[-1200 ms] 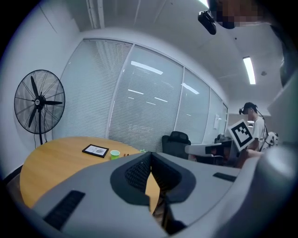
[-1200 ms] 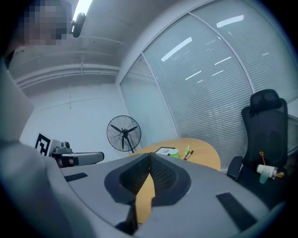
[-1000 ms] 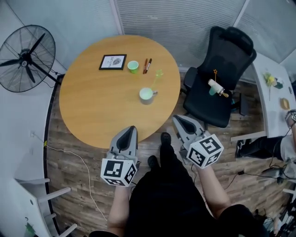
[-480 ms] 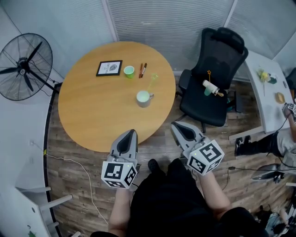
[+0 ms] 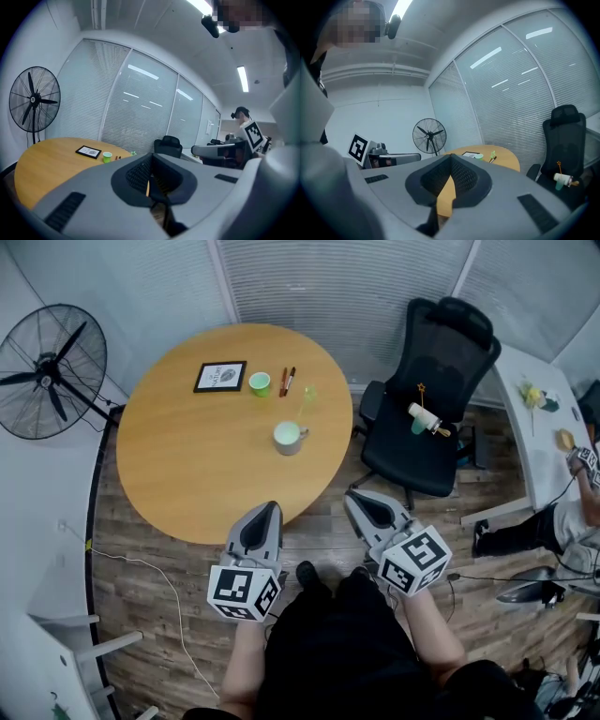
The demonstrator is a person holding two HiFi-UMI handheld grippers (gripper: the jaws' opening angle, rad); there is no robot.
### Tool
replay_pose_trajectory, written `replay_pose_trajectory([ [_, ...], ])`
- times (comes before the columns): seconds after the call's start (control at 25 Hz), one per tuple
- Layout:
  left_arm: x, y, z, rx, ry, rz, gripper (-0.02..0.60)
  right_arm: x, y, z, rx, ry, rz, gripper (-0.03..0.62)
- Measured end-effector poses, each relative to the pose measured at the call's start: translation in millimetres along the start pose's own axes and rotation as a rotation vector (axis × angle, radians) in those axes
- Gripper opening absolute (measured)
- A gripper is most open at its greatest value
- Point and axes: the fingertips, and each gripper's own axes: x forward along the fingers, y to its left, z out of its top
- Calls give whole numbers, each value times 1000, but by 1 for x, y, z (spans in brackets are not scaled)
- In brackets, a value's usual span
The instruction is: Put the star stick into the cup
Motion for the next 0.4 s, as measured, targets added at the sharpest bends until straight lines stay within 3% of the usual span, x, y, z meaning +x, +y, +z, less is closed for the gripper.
replay_pose_trajectory([
  [0.4,-5,6,0,0,4,6,-2,4,2,1,-3,2,-6,9],
])
